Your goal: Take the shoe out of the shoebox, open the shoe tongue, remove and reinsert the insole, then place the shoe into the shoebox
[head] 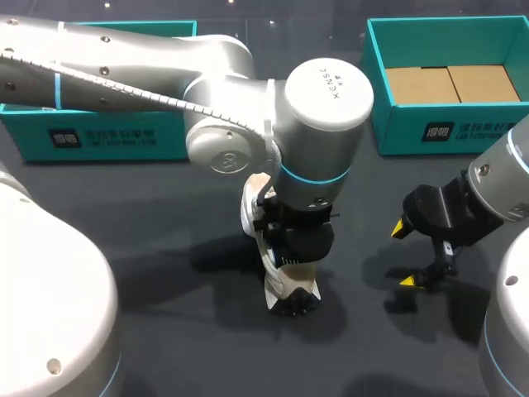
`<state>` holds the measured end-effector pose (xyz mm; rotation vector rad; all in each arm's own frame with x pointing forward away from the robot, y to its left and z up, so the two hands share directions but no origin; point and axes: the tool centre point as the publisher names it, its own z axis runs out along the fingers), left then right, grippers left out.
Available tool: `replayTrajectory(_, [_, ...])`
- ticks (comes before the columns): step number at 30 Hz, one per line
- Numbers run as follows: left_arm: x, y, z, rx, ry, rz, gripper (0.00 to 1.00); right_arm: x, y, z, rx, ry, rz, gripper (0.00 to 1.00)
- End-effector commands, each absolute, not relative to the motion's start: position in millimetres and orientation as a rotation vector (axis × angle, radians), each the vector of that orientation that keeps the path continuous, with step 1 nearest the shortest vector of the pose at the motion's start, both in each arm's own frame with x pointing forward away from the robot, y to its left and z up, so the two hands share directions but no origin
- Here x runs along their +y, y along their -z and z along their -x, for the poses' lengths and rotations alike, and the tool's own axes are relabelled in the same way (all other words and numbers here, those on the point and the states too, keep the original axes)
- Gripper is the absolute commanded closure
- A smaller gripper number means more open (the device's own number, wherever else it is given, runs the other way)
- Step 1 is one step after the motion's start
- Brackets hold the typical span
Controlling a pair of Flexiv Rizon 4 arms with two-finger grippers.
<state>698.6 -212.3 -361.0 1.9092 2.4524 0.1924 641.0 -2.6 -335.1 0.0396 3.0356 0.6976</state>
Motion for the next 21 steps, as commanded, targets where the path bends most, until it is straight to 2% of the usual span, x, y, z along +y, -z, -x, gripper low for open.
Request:
replayTrajectory(1, [-205.5, 367.9, -701.1, 2.463, -0.194, -1.885, 1.00, -3.6, 334.2, -638.5, 3.033, -0.696, -0.040, 0.00])
replayTrajectory(6, [-199.1, 372.7, -707.7, 2.495, -0.200, -1.847, 1.00, -3.6, 334.2, -638.5, 3.033, -0.696, -0.040, 0.00])
replayTrajectory(7, [-198.3, 373.4, -708.6, 2.502, -0.195, -1.846, 0.96, -3.6, 334.2, -638.5, 3.033, -0.696, -0.040, 0.00])
replayTrajectory(11, [-195.3, 375.2, -711.1, 2.515, -0.204, -1.830, 0.60, -3.6, 334.2, -638.5, 3.033, -0.696, -0.040, 0.00])
replayTrajectory(12, [-194.4, 374.8, -712.2, 2.519, -0.200, -1.825, 0.38, -3.6, 334.2, -638.5, 3.033, -0.696, -0.040, 0.00])
replayTrajectory(13, [-193.6, 374.3, -713.8, 2.527, -0.180, -1.822, 0.09, -3.6, 334.2, -638.5, 3.033, -0.696, -0.040, 0.00])
replayTrajectory(14, [-193.2, 373.7, -714.5, 2.528, -0.179, -1.821, 0.00, -3.6, 334.2, -638.5, 3.033, -0.696, -0.040, 0.00])
replayTrajectory(21, [-188.7, 368.5, -714.2, 2.564, -0.146, -1.801, 0.00, -3.6, 334.2, -638.5, 3.033, -0.696, -0.040, 0.00])
